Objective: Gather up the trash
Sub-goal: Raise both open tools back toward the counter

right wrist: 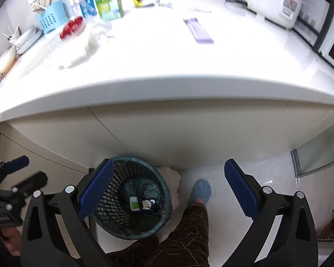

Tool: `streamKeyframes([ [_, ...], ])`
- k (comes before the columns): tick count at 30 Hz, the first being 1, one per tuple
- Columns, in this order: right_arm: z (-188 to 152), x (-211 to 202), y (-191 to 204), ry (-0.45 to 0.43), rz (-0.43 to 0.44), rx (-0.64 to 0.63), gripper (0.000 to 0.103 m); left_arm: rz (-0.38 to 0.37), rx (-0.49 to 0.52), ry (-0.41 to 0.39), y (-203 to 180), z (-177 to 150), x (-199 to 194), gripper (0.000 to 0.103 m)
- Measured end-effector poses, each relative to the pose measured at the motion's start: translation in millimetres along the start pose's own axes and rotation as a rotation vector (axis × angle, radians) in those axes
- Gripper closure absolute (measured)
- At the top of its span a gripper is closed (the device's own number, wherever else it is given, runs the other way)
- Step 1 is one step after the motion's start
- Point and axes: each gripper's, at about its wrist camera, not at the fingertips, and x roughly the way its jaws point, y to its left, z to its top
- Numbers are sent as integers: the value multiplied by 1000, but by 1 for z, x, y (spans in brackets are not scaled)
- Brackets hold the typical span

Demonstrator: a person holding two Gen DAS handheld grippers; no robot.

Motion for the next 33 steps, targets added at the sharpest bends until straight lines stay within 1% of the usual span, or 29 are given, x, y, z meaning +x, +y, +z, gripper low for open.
streamKeyframes([
  [3,13,-17,4,-19,0,-5,8,13,-14,-22,1,14,-21,6],
  [4,17,-23,5,-25,-1,-4,8,29,-15,-25,2,19,-26,6],
  [5,22,-28,6,-32,-1,-2,8,45,-9,-25,1,22,-30,6],
  [8,33,-42,10,-65,-2,7,8,56,3,-53,1,31,-44,6],
  [16,67,-72,23,-140,-8,-22,8,40,-12,-111,5,61,-76,6],
  [25,100,-96,23,-207,4,-27,8,55,6,-164,2,102,-102,7],
  [30,119,-103,20,-232,5,-15,8,56,3,-194,2,124,-111,7],
  [33,130,-103,14,-229,13,11,8,65,5,-205,0,139,-114,7],
])
